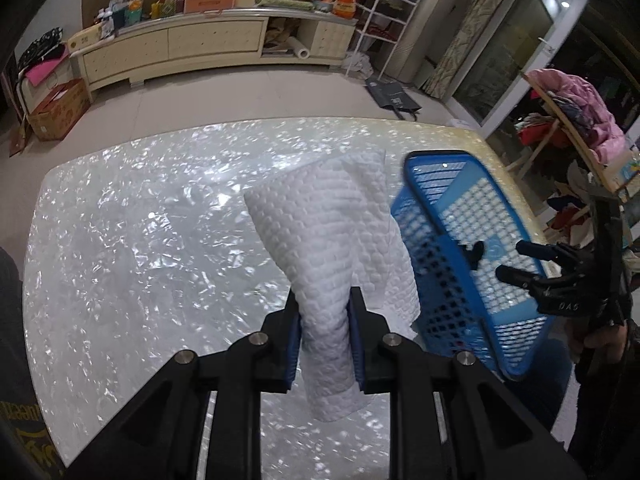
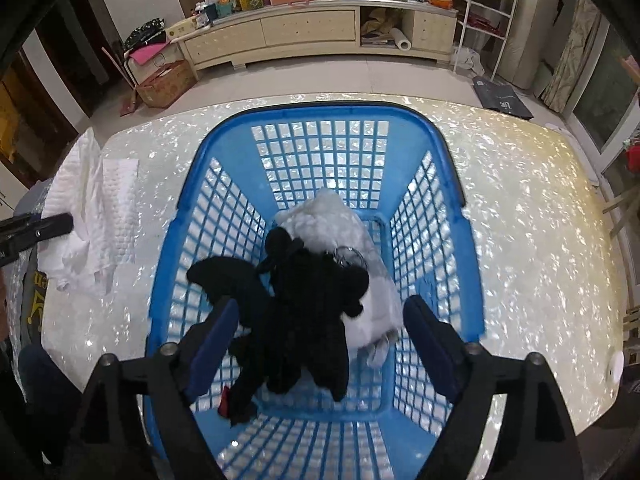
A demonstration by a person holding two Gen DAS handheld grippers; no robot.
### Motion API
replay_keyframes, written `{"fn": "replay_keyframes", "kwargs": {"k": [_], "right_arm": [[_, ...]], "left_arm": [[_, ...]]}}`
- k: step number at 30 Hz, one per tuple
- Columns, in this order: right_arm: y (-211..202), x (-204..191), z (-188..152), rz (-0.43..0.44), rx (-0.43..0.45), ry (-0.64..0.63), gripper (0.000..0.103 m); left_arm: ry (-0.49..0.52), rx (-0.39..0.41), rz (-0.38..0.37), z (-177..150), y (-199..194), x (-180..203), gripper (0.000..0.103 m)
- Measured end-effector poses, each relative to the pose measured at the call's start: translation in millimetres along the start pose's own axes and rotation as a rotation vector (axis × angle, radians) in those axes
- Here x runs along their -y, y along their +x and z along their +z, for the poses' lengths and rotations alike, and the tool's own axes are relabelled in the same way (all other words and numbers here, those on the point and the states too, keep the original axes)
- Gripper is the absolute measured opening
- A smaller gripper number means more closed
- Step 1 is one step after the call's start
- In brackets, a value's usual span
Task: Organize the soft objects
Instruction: 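Drop the ring into the basket with the right gripper while the left gripper grasps the white waffle towel, then carry the white waffle towel into the basket and open the left gripper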
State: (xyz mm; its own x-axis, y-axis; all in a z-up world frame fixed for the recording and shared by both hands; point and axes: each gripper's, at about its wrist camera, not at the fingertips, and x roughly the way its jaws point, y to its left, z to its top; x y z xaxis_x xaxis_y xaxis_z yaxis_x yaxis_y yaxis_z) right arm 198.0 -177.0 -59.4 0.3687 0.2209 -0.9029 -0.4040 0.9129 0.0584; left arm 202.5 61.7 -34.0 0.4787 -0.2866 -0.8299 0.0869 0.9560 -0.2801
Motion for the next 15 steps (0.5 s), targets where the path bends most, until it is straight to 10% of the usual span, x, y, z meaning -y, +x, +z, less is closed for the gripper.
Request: {"fn": "replay_keyframes", "kwargs": {"k": [15], "right_arm": [[-48,24,-50,-0.005,0.072,0.055,0.103]], "left_arm": [[0.14,0.034,-0.052,1,-28,92,0.019]]}}
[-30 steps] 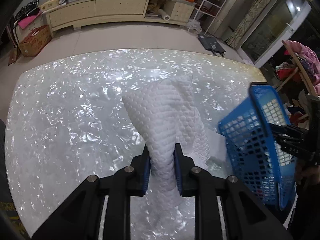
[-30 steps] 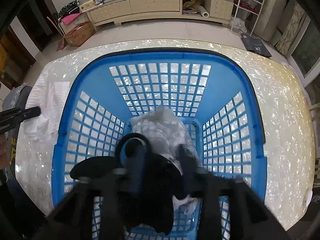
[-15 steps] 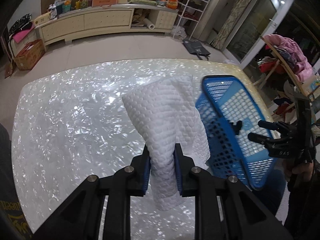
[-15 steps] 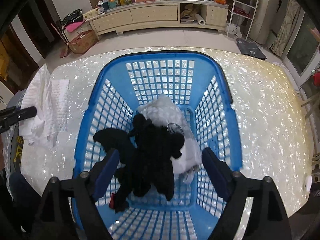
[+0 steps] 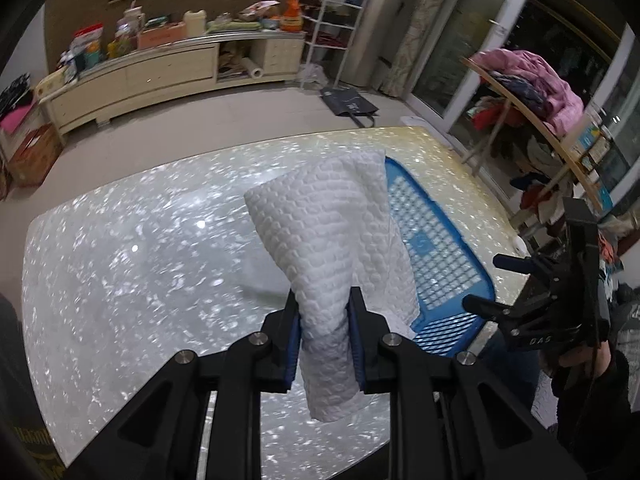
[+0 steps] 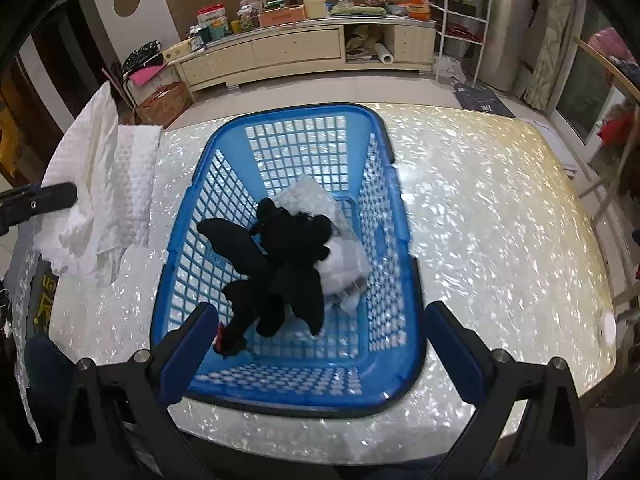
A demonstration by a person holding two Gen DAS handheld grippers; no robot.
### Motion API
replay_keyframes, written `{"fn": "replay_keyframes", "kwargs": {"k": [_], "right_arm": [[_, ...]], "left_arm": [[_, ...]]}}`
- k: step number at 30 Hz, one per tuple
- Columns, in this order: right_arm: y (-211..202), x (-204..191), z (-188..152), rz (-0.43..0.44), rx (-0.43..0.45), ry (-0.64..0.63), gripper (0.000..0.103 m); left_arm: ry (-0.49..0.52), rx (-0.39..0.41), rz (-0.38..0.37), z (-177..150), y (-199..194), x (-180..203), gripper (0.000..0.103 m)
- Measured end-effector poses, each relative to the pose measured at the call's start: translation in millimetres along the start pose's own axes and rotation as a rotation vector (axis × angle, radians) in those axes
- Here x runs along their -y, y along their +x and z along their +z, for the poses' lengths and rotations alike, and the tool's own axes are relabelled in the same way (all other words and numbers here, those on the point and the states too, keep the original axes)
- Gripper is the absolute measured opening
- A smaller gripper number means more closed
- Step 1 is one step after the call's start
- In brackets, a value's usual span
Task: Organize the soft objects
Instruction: 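Carry the white waffle towel into the basket and open the left gripper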
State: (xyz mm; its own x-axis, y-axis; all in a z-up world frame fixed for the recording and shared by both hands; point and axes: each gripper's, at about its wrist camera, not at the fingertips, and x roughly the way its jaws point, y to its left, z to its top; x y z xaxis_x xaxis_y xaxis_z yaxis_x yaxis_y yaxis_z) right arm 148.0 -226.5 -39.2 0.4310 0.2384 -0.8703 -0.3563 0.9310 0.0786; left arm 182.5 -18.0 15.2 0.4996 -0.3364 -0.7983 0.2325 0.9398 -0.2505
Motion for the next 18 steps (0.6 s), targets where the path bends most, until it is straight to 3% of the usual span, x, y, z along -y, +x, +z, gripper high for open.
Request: {"fn": "replay_keyframes", "kwargs": {"k": [11,18], "right_arm": [[-6,28,-10,-0.014,0.023,0.047,0.103],[0,40,-13,-0.022,0.018,0.065,0.103]], "left_arm": [[0.116,-0.052,-0.044,24,45,73,0.019],[0.179,-0.092,-0.056,28,78,98,0.019]]}}
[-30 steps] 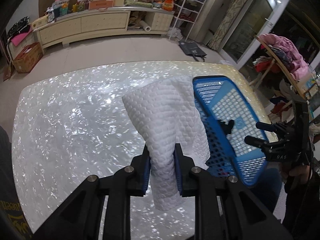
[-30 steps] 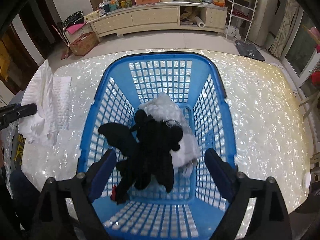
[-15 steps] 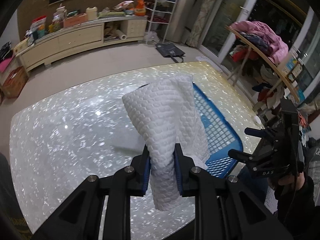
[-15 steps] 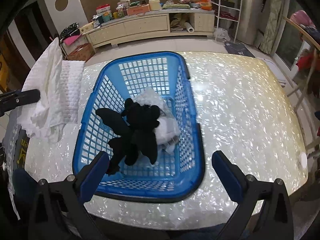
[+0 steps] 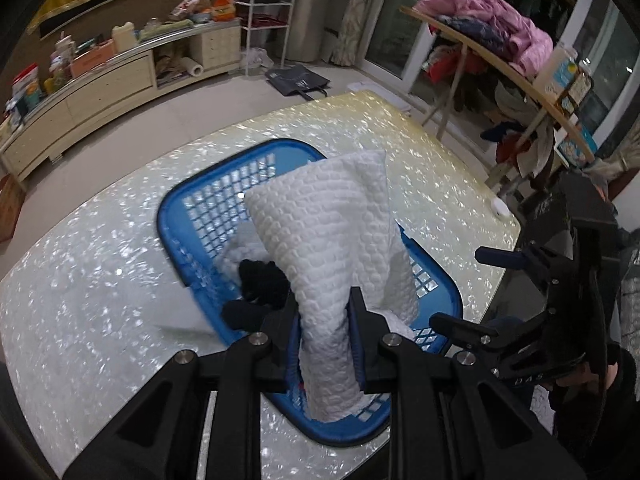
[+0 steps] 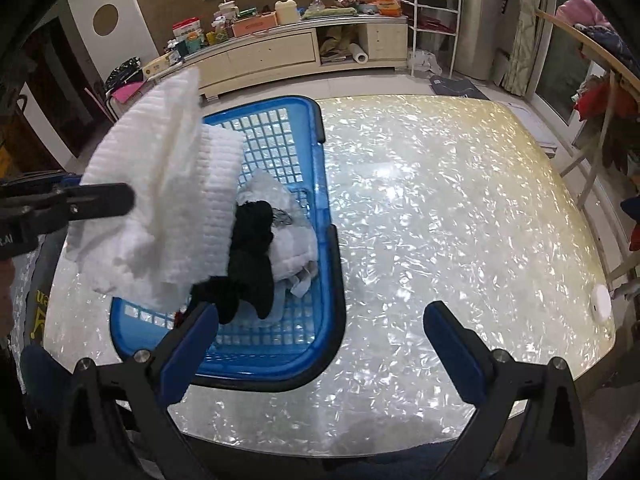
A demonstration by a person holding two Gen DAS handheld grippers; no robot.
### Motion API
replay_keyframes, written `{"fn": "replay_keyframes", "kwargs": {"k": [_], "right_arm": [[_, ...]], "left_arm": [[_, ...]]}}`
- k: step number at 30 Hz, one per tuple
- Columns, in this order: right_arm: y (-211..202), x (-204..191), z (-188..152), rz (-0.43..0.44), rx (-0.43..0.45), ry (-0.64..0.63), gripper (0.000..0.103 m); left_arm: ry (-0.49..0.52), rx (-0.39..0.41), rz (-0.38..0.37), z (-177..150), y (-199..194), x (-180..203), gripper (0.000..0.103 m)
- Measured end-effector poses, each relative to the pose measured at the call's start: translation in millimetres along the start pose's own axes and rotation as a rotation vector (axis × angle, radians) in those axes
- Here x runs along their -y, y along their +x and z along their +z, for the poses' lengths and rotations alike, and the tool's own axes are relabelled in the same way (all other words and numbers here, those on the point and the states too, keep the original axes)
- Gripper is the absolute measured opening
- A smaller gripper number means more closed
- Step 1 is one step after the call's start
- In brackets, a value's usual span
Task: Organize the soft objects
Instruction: 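Carry the white waffle towel into the basket and open the left gripper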
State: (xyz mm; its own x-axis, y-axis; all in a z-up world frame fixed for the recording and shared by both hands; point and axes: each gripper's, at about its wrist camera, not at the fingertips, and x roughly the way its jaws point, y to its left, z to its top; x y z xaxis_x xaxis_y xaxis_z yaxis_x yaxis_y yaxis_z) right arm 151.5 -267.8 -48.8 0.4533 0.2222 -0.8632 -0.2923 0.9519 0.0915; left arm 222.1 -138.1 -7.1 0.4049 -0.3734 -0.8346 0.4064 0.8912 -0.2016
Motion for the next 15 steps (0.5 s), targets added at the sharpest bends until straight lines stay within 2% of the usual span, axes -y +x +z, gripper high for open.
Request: {"fn": "replay_keyframes", "kwargs": {"k": [6,15], "right_arm": [[8,5,1,0.009,-0.008,0.015,0.103],[22,13,6,0.025,-0.018,0.04,0.103]], "left_arm": [[0.029,-0.044,0.022,7,31,5,0.019],[0.062,-0.114,0.084,15,75,-7,0.019]]}}
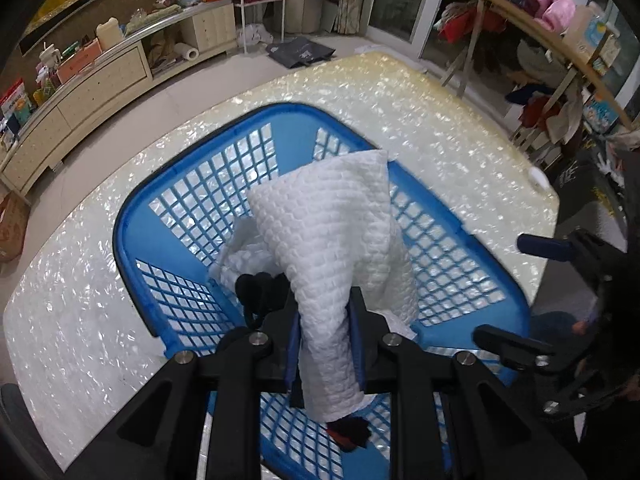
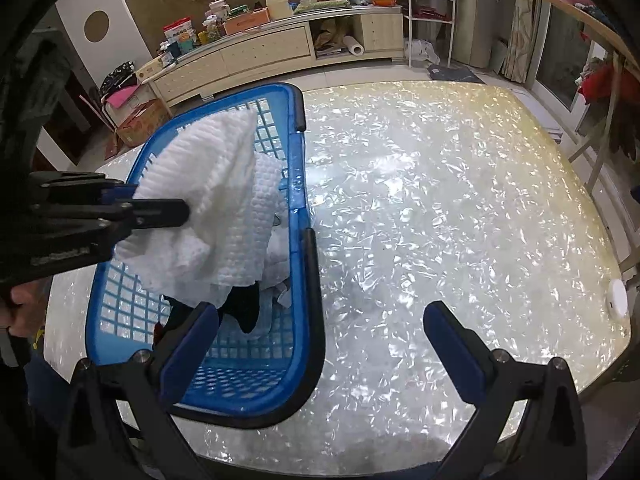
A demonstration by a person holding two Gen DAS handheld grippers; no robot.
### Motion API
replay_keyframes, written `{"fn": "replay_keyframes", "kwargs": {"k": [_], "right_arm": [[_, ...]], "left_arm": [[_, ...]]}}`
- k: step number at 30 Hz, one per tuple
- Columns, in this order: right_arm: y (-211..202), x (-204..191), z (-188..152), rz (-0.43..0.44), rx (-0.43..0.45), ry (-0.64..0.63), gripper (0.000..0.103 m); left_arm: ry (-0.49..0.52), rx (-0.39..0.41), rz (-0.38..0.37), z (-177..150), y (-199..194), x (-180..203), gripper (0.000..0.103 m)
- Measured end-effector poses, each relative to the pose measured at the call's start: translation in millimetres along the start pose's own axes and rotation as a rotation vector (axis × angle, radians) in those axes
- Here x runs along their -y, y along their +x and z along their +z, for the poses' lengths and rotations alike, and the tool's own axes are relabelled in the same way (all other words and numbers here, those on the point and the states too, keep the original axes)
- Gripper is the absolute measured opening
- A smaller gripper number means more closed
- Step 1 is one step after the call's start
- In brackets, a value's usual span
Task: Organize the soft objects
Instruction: 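Carry the white waffle towel into the basket and open the left gripper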
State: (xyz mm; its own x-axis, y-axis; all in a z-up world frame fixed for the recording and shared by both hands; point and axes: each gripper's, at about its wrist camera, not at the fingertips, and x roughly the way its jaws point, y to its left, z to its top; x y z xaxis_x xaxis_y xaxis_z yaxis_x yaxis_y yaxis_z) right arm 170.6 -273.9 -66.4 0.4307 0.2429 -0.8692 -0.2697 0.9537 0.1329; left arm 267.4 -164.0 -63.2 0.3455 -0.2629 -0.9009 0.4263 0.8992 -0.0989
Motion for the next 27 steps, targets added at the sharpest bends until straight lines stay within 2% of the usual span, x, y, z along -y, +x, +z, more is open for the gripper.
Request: {"fn": "replay_keyframes", "kwargs": {"k": [9,14,15,17,18,24,27], "right_arm": [[10,0,2,0.006,-0.025,0.007,0.103],[7,0,-1,0.005,-0.025,0.014,0.103],[6,0,-2,0.007,-0.024,0.017,0.103],[3,0,-3,0.005,-0.022,0.019,0.103],[2,1,-4,0.003,-0.022,0.02,0.103],[-8,0,-10,-0.001,-0.015,0.033,0.103],[-14,-6,-11,-0.004,-0.005,0.027,0.103]], "left_arm": [[0.021,-0.039,0.031,5,22,-8,0.02],[0.016,-0.038,0.061,8,28,-14,0.028],[0.014,-0.035,0.056,8,28,-14,0.034],[0.019,-0.03,0.037,7,25,-14,0.059],[0.017,-0.025,0.055,6,22,-15,0.066],[-0.015,-0.003,0.088,0,5,-23,0.066],[-0.027,0.028,0.097,-9,-14,-25,0.071]]}}
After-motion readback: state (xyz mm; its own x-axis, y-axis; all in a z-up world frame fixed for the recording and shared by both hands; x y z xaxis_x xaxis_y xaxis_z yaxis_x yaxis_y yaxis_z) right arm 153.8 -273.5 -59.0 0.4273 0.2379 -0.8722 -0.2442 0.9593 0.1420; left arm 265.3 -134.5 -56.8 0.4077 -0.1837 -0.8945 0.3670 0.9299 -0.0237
